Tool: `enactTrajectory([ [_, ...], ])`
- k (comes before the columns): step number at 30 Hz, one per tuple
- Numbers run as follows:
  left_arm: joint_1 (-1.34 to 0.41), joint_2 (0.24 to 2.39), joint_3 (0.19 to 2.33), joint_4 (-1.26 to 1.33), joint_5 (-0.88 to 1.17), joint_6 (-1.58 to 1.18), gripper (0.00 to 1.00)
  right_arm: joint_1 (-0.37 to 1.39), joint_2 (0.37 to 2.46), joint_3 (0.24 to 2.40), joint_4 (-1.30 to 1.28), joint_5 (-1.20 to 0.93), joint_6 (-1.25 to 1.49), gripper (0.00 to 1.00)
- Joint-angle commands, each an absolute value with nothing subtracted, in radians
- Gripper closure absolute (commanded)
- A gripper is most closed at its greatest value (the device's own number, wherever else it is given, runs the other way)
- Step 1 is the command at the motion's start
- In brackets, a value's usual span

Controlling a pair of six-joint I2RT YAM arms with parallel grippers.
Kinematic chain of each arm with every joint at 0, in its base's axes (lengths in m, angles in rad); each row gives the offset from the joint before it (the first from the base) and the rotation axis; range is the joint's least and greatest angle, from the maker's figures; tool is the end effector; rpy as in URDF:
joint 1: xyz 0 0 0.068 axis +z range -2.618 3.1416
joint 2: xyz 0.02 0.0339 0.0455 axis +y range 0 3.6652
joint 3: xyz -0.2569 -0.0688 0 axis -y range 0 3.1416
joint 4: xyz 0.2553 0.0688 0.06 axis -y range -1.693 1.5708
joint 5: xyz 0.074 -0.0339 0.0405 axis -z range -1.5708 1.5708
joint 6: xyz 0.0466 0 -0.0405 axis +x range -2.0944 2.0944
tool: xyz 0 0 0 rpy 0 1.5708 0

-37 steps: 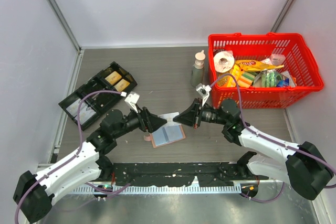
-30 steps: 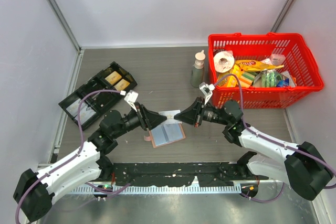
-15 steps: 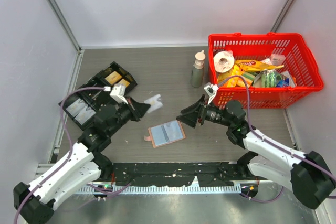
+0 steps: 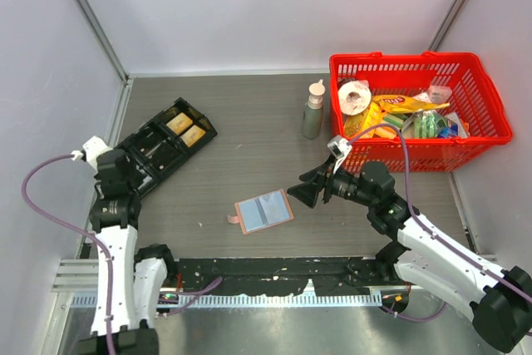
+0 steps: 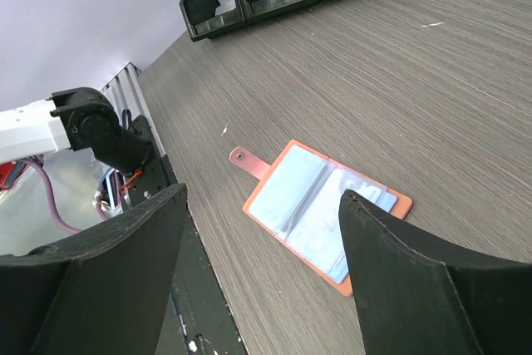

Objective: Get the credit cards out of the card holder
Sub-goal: Place the credit card in the storage box.

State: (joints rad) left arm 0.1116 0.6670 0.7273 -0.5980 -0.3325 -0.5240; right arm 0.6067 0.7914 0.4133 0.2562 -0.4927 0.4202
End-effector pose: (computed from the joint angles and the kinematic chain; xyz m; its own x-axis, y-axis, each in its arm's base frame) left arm 0.1680 0.0341 0.2872 -0.2486 -0.5038 -0.8273 -0.5870 0.7577 -0.2850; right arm 0.1625 0.1396 0.2438 -0.4535 0.1228 -0.8828 -0.7700 0.4447 0.4574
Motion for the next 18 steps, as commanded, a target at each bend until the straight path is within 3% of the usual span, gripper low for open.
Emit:
enactTrajectory([
  [1, 0.34, 0.745, 0.738, -0.617, -0.218, -0.453, 1.0, 0.607, 0.753, 0.434, 0.245, -0.482, 0.385, 0.22],
  [6, 0.52, 0.926, 0.742, -0.496, -0.005, -0.446, 1.0, 0.607, 0.718, 0.423, 0.235, -0.485, 0.382, 0.22],
  [12, 0.555, 1.135, 0.83, -0.443, 0.201, -0.431, 1.0, 0.609, 0.718, 0.422, 0.232, -0.489, 0.377, 0.22],
  [18, 0.561, 1.302, 0.88, -0.468, 0.229, -0.396, 1.0, 0.609, 0.73, 0.422, 0.232, -0.491, 0.373, 0.22],
])
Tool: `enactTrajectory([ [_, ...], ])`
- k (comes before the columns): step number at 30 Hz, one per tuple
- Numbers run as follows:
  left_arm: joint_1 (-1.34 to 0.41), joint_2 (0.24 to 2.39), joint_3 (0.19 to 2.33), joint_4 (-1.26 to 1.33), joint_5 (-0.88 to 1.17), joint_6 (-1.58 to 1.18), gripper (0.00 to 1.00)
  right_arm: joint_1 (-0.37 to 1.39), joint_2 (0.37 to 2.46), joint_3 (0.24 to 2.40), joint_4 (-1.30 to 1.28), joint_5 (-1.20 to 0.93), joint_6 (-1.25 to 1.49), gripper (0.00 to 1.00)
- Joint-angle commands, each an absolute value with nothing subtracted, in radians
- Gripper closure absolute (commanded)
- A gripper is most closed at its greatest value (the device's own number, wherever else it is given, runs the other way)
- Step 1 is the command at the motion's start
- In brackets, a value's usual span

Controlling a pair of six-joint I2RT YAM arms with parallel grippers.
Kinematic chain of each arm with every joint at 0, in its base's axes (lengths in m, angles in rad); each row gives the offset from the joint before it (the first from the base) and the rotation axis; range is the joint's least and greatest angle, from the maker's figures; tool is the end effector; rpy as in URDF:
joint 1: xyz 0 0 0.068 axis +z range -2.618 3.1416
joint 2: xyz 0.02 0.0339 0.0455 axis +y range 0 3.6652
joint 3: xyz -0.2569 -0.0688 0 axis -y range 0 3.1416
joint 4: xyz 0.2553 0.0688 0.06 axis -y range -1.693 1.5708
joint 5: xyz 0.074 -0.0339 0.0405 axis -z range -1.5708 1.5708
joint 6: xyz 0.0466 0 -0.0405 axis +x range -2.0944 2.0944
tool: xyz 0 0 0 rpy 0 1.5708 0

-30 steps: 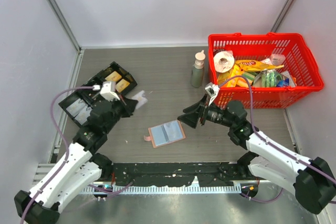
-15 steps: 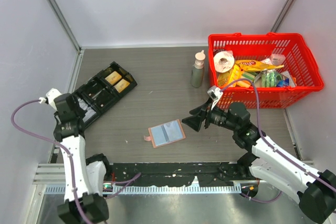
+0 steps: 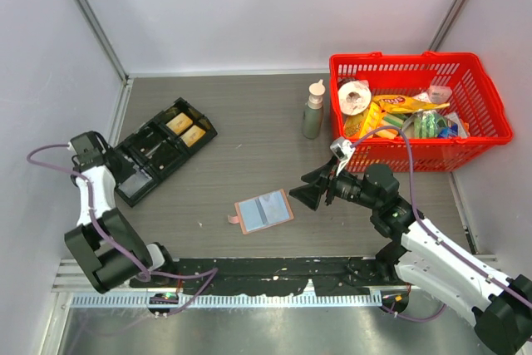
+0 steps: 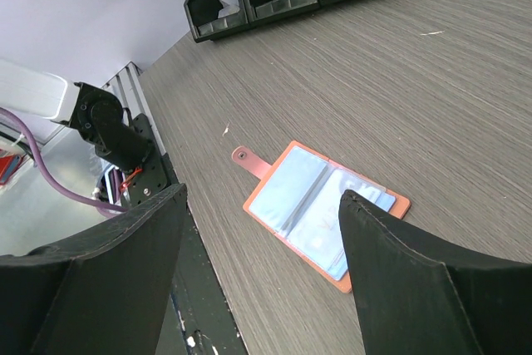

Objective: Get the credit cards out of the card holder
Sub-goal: Place the credit card in the storage box.

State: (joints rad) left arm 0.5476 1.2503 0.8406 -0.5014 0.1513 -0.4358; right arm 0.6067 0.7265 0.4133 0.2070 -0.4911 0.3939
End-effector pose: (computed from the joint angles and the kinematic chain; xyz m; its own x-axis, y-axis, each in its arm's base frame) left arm 0.2348 0.1350 0.2158 -0.4276 -0.7495 -0.5053 -0.6799 0.6351 -0.3667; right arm 0.1549 0.1342 0.2504 -0.4212 0.1196 -0.8990 -0.7866 0.4453 0.4278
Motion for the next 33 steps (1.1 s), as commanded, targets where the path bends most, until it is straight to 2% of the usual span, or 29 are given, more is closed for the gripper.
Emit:
enactTrajectory([
  [1, 0.566, 1.318, 0.881, -0.465, 0.235, -0.394, 1.0, 0.609, 0.73, 0.422, 0.232, -0.492, 0.373, 0.22],
  [3, 0.565, 1.335, 0.884, -0.462, 0.242, -0.391, 0.99, 0.609, 0.739, 0.423, 0.232, -0.492, 0.371, 0.22],
  [5, 0.568, 1.344, 0.885, -0.46, 0.241, -0.39, 0.94, 0.606, 0.749, 0.425, 0.232, -0.494, 0.371, 0.22],
  [15, 0.543, 1.23, 0.911, -0.532, 0.04, -0.373, 0.42, 0.609, 0.773, 0.445, 0.186, -0.46, 0.357, 0.22],
  [22, 0.45, 1.103, 0.945, -0.589, -0.066, -0.373, 0.18, 0.609, 0.801, 0.497, 0.106, -0.416, 0.341, 0.22],
  [27, 0.339, 0.974, 0.937, -0.624, -0.077, -0.396, 0.14, 0.617, 0.836, 0.523, 0.052, -0.381, 0.337, 0.22],
  [33, 0.097, 0.8, 0.85, -0.637, 0.041, -0.541, 0.19, 0.66, 0.936, 0.549, 0.038, -0.319, 0.348, 0.23],
])
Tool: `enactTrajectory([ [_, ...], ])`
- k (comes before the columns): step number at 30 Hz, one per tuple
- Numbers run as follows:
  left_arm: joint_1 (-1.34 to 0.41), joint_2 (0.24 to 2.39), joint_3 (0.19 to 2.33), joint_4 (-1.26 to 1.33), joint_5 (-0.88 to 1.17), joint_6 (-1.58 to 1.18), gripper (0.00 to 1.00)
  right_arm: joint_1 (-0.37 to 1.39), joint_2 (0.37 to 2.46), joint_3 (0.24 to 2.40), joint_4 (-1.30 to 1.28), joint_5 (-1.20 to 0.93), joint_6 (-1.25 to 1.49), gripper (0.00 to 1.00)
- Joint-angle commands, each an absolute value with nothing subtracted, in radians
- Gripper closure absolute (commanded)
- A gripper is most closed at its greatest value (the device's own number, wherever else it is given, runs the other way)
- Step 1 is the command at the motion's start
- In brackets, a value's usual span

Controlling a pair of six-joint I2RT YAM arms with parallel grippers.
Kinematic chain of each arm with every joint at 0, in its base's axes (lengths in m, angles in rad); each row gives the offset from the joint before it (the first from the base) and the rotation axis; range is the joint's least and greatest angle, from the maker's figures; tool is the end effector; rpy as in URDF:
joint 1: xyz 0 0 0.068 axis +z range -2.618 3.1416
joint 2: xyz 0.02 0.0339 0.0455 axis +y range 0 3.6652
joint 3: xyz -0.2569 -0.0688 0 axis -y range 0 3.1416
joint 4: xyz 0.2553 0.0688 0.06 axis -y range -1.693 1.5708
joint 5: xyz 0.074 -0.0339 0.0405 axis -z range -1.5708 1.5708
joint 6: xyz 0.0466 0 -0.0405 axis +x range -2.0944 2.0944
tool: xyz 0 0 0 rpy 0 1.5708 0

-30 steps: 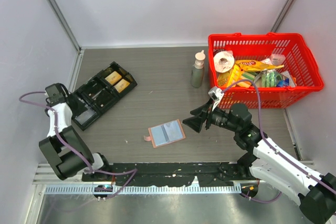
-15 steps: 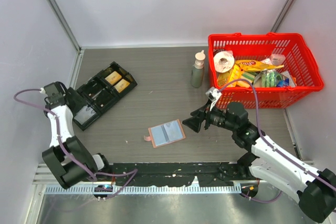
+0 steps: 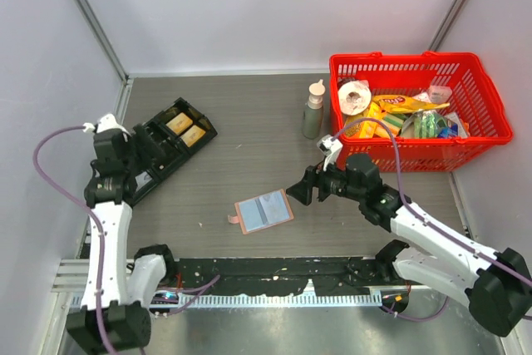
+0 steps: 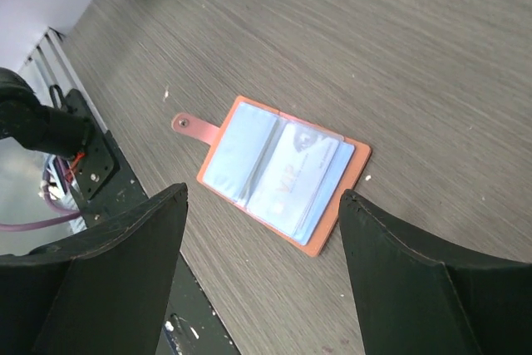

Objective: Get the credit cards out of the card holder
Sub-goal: Place the credit card in the storage box, then remove the credit card from the card holder.

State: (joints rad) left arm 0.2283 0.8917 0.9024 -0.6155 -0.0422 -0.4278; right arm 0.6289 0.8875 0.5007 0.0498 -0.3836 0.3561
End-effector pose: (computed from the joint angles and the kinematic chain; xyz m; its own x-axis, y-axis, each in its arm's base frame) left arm 0.2065 0.0500 0.3076 -0.3961 -0.5176 -0.7584 -0.4663 0.8249 -0.3195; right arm 0.1737 0.1479 0.2332 -0.5404 0.0067 -0.8414 -0.6858 0.5759 0.4450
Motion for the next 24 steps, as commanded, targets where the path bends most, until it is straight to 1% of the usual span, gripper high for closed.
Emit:
enactTrajectory([
  [1, 0.051, 0.775, 0.826, -0.629, 0.063, -0.579, 0.2, 0.679, 0.962, 0.56, 0.035, -0.308, 0.35, 0.23],
  [2, 0.011, 0.758, 0.803, -0.618, 0.081, -0.615, 0.21, 0.689, 0.977, 0.572, 0.026, -0.275, 0.348, 0.23],
  [4, -0.128, 0.724, 0.749, -0.58, 0.106, -0.691, 0.23, 0.744, 1.038, 0.597, 0.012, -0.232, 0.331, 0.25],
  [5, -0.193, 0.713, 0.727, -0.56, 0.1, -0.731, 0.25, 0.756, 1.057, 0.606, 0.008, -0.221, 0.328, 0.28],
  [8, -0.4, 0.695, 0.66, -0.484, 0.048, -0.837, 0.29, 0.799, 1.144, 0.643, 0.006, -0.174, 0.333, 0.34],
  [13, -0.673, 0.745, 0.58, -0.319, -0.093, -0.957, 0.34, 0.813, 1.238, 0.67, -0.02, -0.143, 0.371, 0.39],
  [16, -0.779, 0.854, 0.555, -0.224, -0.133, -0.988, 0.39, 0.815, 1.293, 0.675, -0.018, -0.147, 0.409, 0.42],
  [19, -0.833, 0.965, 0.549, -0.154, -0.135, -0.997, 0.45, 0.819, 1.336, 0.675, -0.006, -0.163, 0.44, 0.44],
  [22, -0.862, 1.04, 0.546, -0.13, -0.155, -0.999, 0.55, 0.824, 1.361, 0.676, -0.008, -0.17, 0.453, 0.49],
  [24, -0.868, 1.068, 0.537, -0.127, -0.17, -0.999, 0.6, 0.83, 1.381, 0.683, 0.026, -0.176, 0.457, 0.54],
])
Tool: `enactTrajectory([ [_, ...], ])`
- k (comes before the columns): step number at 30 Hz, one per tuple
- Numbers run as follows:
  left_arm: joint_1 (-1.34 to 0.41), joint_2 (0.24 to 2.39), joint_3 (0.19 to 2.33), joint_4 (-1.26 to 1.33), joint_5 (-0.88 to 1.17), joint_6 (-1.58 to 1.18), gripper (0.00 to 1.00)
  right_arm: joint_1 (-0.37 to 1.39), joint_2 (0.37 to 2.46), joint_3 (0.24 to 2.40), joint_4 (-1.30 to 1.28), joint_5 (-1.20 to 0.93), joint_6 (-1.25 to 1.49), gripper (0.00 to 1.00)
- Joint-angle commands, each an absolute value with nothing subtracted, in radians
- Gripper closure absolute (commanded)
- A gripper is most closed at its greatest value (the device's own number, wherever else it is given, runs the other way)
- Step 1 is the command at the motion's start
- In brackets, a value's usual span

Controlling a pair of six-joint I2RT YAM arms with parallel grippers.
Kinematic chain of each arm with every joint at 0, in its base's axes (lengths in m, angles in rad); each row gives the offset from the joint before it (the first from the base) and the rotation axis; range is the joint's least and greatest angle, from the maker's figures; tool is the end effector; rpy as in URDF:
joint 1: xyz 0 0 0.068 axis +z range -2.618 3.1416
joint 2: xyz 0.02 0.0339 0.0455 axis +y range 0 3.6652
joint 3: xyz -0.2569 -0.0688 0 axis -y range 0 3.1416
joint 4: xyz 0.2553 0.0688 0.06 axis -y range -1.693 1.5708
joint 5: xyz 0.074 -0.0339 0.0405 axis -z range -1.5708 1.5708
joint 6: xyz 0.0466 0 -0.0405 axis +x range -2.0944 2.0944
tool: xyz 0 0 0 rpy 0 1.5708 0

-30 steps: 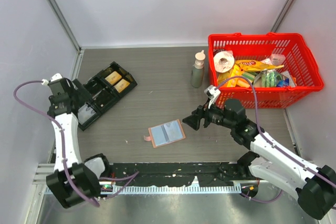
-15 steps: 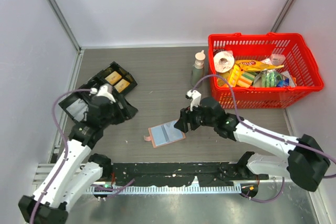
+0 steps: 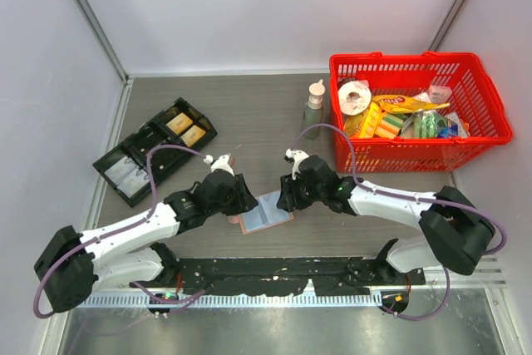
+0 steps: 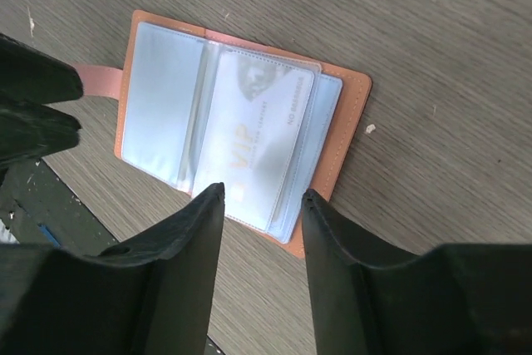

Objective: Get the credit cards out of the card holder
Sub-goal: Remove the credit card from the card holder.

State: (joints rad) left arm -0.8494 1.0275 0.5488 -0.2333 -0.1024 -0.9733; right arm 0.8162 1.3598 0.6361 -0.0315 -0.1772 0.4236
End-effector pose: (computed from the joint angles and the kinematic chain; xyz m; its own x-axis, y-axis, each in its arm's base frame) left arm 0.1572 -0.1715 0.1904 -0.8180 -0.3152 -0.4811 0.0347 0.8079 -0.5883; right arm 0.1889 0.2129 0.1585 -0.7589 -0.2165 -0.6141 -0.5409 0.7347 0.4094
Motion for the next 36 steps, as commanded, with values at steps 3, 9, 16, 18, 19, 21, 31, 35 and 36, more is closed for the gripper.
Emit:
enactTrajectory([
  [3, -0.87, 1.089, 0.512, -0.135, -0.189, -0.997, 0.66, 0.833, 1.411, 0.686, 0.037, -0.184, 0.462, 0.59],
  [9, -0.88, 1.114, 0.491, -0.192, -0.212, -1.006, 0.72, 0.836, 1.457, 0.683, 0.055, -0.19, 0.469, 0.61],
  [16, -0.894, 1.161, 0.472, -0.221, -0.224, -1.017, 0.77, 0.835, 1.499, 0.684, 0.071, -0.219, 0.476, 0.64],
  [18, -0.903, 1.175, 0.466, -0.225, -0.225, -1.025, 0.83, 0.838, 1.503, 0.684, 0.077, -0.232, 0.479, 0.64],
  [19, -0.904, 1.178, 0.462, -0.222, -0.229, -1.031, 0.84, 0.836, 1.506, 0.684, 0.077, -0.233, 0.48, 0.64],
  [21, -0.905, 1.187, 0.453, -0.224, -0.23, -1.04, 0.86, 0.838, 1.511, 0.686, 0.077, -0.236, 0.482, 0.65],
  [31, -0.926, 1.218, 0.437, -0.186, -0.216, -1.061, 0.9, 0.838, 1.506, 0.696, 0.129, -0.316, 0.508, 0.7],
  [35, -0.936, 1.233, 0.439, -0.158, -0.207, -1.069, 0.91, 0.848, 1.503, 0.706, 0.153, -0.342, 0.52, 0.71],
  [36, -0.937, 1.236, 0.437, -0.15, -0.204, -1.074, 0.91, 0.848, 1.502, 0.707, 0.159, -0.351, 0.523, 0.71],
])
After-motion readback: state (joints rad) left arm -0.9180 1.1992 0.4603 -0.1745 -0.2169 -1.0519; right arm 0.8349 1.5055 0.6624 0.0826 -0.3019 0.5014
